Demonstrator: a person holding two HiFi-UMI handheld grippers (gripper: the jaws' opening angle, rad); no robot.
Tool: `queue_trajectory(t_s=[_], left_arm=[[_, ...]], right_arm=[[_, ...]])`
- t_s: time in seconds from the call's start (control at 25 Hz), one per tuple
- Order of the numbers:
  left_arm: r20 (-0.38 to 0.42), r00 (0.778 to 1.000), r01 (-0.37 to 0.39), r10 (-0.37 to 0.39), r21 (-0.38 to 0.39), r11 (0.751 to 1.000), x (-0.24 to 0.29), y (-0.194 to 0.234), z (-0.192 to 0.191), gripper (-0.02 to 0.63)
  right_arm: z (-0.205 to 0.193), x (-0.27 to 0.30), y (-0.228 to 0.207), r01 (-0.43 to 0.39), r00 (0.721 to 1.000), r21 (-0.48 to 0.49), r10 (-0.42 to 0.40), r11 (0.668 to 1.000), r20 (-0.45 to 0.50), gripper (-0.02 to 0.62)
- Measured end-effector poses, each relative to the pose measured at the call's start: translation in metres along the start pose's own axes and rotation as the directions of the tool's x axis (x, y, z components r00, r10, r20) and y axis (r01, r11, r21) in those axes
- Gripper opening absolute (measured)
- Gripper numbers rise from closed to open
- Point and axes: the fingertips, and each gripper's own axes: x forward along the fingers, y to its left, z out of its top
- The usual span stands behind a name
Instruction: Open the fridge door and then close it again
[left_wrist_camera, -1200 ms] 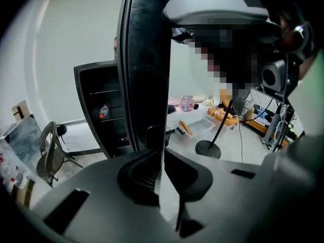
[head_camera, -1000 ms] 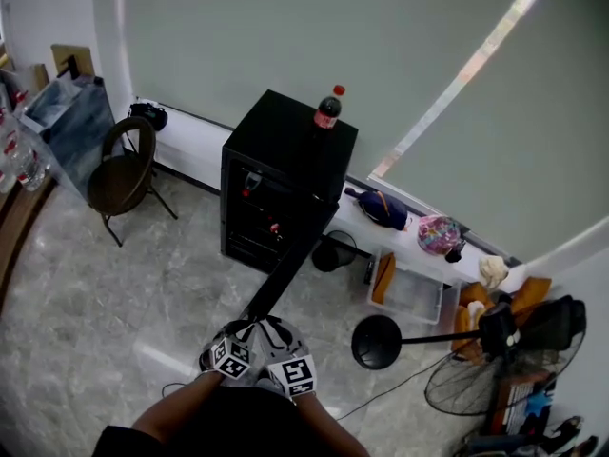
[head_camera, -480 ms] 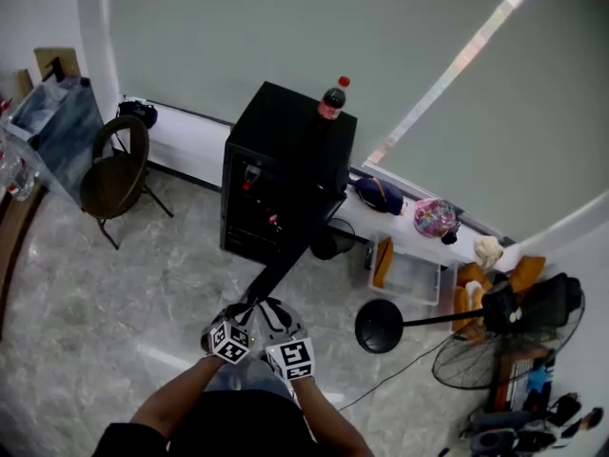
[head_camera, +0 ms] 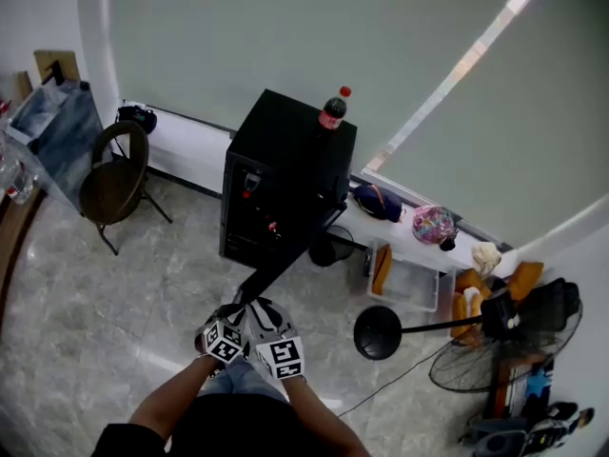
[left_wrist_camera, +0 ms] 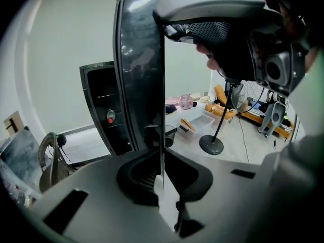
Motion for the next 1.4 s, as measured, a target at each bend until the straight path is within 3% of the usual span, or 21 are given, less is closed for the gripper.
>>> queue_trajectory(t_s=[0.68, 1.4], left_arm=[[-0.027, 0.998, -0.053, 0.052, -0.04, 0.998, 0.002, 0.068, -0.006, 0.028], [-0.05, 0.996, 0.074, -0.07, 0.075, 0.994, 0.019, 0.162, 0.013, 0.028]], right_arm=[[0.016, 0.06, 0.011, -0.029, 1.0, 0.024, 0.029, 0.999, 0.011, 0.103], [0.045, 0.148, 0.002, 0.156, 0.988, 0.119, -0.157, 0.981, 0.003, 0.097]])
